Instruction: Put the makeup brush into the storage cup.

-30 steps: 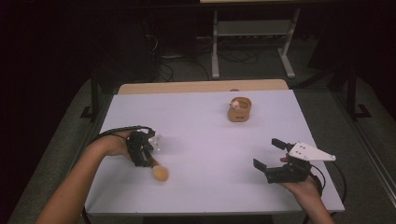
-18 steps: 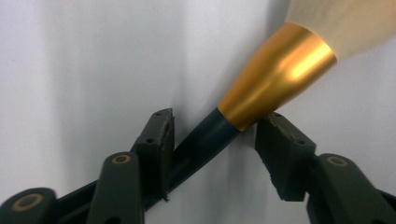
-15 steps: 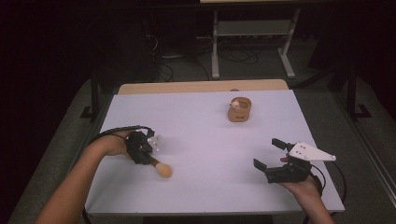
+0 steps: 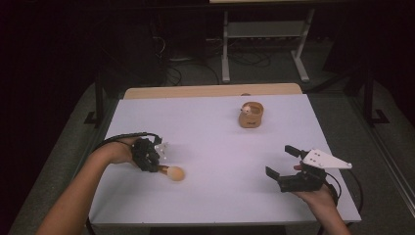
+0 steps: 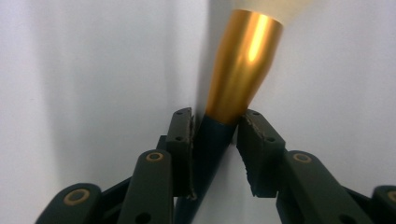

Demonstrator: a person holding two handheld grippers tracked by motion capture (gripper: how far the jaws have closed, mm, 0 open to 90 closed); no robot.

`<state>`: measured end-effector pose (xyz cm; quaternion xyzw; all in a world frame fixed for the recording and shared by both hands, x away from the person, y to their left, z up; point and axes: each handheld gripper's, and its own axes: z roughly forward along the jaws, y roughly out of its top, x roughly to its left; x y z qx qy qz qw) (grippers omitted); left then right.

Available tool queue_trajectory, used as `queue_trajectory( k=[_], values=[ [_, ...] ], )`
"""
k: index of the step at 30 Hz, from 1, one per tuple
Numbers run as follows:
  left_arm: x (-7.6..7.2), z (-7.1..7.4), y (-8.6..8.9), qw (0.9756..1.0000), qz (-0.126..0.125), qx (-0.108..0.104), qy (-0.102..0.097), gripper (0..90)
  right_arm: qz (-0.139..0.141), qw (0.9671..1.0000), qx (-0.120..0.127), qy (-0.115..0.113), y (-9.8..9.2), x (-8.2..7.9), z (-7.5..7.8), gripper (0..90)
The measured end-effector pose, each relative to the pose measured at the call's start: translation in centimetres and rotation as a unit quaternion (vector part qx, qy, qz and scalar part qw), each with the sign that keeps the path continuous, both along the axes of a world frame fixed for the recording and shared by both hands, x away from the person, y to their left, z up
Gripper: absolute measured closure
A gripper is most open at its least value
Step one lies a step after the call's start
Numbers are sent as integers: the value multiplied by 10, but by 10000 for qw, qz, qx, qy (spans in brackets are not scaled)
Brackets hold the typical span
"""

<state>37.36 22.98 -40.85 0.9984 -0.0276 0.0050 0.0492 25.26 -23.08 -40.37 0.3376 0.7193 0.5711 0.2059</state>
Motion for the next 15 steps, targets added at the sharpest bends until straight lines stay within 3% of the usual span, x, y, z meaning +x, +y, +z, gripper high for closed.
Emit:
queue_trajectory(
  k=[15],
  values=[
    [-2, 0, 1, 9998, 194, 13, 104, 740, -4, 10000, 6, 2, 0, 0, 0, 0]
  ],
)
